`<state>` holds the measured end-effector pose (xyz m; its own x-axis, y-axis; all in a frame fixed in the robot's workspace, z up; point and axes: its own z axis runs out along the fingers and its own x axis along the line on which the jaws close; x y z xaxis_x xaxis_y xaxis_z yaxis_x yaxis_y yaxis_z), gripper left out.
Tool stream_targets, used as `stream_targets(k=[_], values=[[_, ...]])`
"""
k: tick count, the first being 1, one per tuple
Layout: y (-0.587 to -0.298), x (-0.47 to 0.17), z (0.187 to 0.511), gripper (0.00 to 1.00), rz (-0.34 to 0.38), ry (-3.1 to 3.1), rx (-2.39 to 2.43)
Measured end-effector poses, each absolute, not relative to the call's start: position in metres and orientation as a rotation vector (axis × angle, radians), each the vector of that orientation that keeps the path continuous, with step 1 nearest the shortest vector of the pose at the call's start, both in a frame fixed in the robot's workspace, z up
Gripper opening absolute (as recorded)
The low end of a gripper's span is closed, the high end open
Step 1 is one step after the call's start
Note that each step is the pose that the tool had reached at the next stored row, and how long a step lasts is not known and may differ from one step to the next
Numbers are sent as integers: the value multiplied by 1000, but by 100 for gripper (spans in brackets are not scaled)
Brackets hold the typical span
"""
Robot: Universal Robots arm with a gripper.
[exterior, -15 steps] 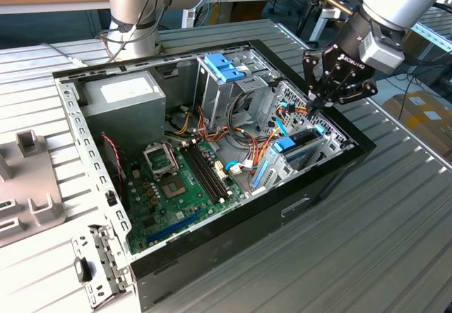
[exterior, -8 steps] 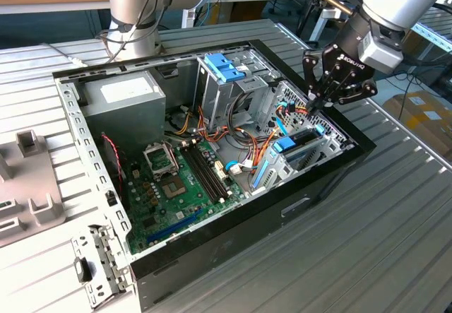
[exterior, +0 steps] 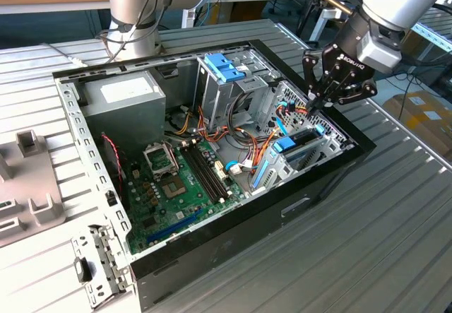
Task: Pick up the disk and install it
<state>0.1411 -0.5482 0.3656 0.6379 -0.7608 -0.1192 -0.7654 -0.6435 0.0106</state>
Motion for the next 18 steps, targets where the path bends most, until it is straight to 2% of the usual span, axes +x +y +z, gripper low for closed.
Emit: stream_targets(k=[18], values=[[-548, 141, 365, 17, 171, 1445, -2732]])
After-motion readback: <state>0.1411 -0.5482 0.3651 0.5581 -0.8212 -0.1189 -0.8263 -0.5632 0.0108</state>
